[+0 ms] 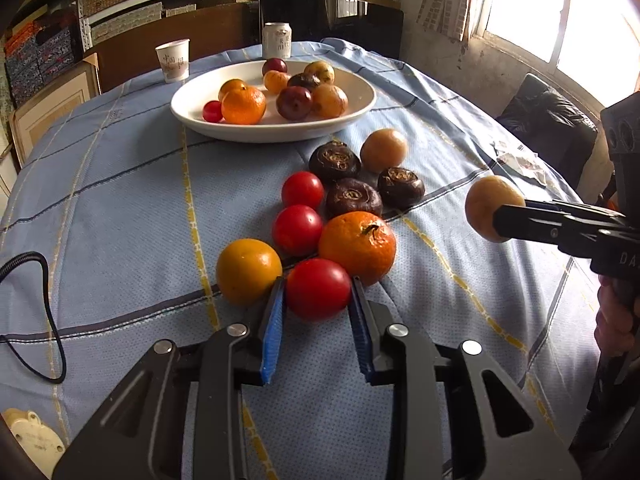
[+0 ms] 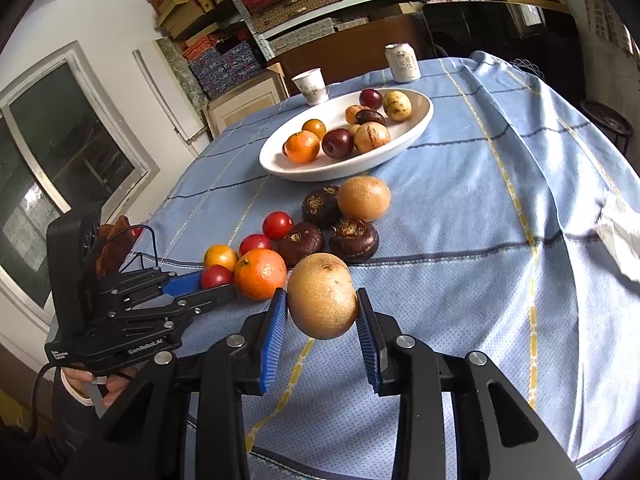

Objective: Organize fruits
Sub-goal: 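Grasp a red cherry tomato with the left tool while the right tool holds the tan fruit, then carry the tomato and tan fruit onto the plate and open both tools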

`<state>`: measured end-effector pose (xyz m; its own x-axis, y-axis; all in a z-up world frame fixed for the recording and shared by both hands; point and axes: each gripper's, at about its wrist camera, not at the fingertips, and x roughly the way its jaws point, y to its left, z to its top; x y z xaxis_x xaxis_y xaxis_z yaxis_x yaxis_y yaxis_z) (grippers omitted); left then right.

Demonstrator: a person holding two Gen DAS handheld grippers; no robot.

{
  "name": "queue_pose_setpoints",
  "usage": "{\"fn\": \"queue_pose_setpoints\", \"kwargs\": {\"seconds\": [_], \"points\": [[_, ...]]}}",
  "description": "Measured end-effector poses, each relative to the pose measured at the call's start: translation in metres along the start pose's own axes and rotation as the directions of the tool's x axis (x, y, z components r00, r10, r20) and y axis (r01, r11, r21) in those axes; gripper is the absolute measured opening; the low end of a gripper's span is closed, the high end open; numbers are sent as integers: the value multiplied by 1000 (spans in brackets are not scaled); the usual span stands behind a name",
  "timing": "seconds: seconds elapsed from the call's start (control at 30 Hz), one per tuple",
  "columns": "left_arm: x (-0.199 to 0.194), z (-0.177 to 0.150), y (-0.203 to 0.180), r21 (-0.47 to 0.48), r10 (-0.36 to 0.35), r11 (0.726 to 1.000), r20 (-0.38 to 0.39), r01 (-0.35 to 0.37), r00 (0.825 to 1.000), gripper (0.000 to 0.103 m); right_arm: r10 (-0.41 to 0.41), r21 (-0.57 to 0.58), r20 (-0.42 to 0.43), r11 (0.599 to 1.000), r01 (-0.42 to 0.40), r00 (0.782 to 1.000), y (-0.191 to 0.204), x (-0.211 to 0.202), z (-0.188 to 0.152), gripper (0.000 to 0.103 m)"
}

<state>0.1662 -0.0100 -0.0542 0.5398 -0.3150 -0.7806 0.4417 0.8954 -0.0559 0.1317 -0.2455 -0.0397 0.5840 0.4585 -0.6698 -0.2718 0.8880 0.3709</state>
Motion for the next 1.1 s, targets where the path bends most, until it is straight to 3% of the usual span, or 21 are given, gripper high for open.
{"fn": "queue_pose_setpoints", "kwargs": {"seconds": [0.2,0.33,0.63,0.8,1.1], "points": [[-31,28,9,10,-18,1000,70,18,997,30,4,-67,31,998,-2,1000,3,-7,34,35],[-37,72,22,8,-15,1000,112,14,994,30,-2,-94,67,996,9,998,3,4,70,35],[35,177,61,-67,69,996,81,-64,994,30,-42,-117,60,992,49,997,-5,71,144,35],[79,204,79,-109,98,990,29,-95,995,30,-70,-127,44,989,75,997,-14,102,167,35],[122,213,98,-153,91,984,-19,-93,996,30,-71,-132,18,989,73,997,-24,133,180,35]]}}
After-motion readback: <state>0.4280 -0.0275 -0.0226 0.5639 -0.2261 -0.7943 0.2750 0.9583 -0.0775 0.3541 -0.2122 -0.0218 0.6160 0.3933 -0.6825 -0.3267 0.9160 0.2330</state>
